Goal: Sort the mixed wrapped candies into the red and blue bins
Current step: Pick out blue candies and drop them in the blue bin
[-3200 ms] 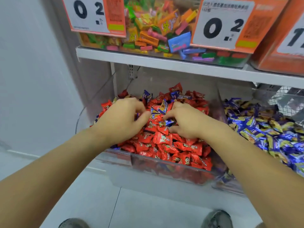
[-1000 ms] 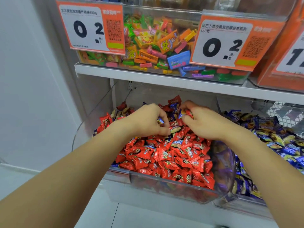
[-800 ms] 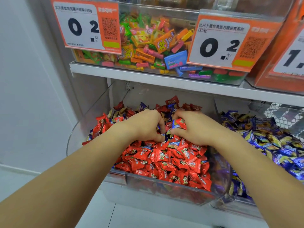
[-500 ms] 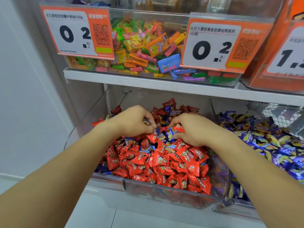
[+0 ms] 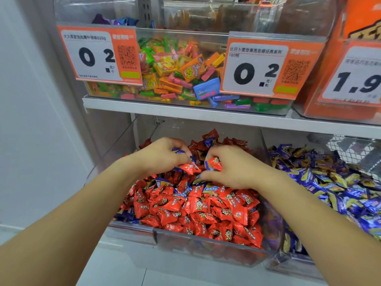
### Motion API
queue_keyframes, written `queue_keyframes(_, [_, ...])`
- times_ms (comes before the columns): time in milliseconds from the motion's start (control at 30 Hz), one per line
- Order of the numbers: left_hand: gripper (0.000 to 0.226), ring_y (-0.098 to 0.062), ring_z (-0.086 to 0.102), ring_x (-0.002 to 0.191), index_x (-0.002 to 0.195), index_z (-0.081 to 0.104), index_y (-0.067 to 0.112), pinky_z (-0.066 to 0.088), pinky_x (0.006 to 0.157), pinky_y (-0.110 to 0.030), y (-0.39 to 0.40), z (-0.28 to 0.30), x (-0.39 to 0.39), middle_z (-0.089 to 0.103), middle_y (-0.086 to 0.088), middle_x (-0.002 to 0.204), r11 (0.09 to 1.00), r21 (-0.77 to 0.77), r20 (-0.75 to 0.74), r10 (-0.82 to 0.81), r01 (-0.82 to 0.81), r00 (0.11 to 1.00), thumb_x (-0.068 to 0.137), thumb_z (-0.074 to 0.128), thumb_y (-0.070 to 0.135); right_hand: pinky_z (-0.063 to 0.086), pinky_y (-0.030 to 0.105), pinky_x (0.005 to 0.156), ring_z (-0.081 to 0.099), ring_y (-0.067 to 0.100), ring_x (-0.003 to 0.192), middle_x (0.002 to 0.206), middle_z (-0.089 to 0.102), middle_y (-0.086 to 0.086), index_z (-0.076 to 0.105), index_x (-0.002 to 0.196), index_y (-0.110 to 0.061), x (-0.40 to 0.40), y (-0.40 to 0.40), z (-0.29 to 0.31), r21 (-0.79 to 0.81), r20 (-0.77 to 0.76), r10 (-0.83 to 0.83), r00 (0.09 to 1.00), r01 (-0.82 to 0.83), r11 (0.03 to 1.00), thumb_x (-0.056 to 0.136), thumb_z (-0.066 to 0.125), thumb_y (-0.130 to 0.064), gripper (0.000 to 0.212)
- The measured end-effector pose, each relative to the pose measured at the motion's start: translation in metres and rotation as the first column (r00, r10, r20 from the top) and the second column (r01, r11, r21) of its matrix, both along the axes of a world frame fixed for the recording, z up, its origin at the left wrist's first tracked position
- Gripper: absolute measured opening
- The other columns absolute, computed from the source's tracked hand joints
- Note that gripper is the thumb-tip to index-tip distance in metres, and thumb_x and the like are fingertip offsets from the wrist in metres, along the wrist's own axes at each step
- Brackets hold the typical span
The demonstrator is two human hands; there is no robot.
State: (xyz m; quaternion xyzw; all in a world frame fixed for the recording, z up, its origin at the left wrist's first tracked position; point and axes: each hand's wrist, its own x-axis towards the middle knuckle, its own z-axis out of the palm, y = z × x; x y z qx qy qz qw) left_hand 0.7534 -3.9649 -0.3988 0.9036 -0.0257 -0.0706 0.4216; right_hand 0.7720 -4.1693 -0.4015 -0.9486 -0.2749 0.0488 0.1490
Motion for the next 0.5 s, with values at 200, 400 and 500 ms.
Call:
queue_keyframes(200, [0.006,-0.007,0.048,0.055,0.085,0.073,0.018,0.037,0.051,-0.017,0.003,0.0,-0.002,0.058,0.009,0.061,0.997,0.018,0.003,0.076,-0.076,0.997,0.085,0.069,0.023,0.038,0.029,0.07,0.048,0.014,0.087,0.075,0.042,-0.016,0.059,0.12,-0.024,-0.005,0.003,0.002,-0.211,-0.02,0.027,0.999,-0.031,0.977,0.067,0.086,-0.053,0.066])
queue_keyframes(400, [0.012,-0.003,0.047,0.054,0.089,0.072,0.013,0.036,0.053,-0.019,0.0,0.007,-0.003,0.054,0.017,0.058,0.998,0.022,0.0,0.067,-0.067,0.998,0.088,0.067,0.024,0.037,0.027,0.056,0.047,0.007,0.065,0.07,0.048,-0.013,0.062,0.109,-0.025,-0.004,-0.004,0.001,-0.154,0.018,0.006,1.0,-0.004,0.988,0.073,0.083,-0.031,0.042])
queue_keyframes(500, [0.013,-0.004,0.044,0.049,0.089,0.072,0.015,0.034,0.047,-0.016,0.001,0.007,-0.002,0.051,0.012,0.053,0.997,0.029,-0.001,0.072,-0.072,0.997,0.088,0.066,0.026,0.048,0.029,0.059,0.058,0.009,0.061,0.076,0.065,-0.005,0.058,0.087,-0.029,-0.001,-0.009,0.001,-0.012,-0.006,-0.021,1.0,0.02,1.0,0.073,0.081,-0.024,0.027])
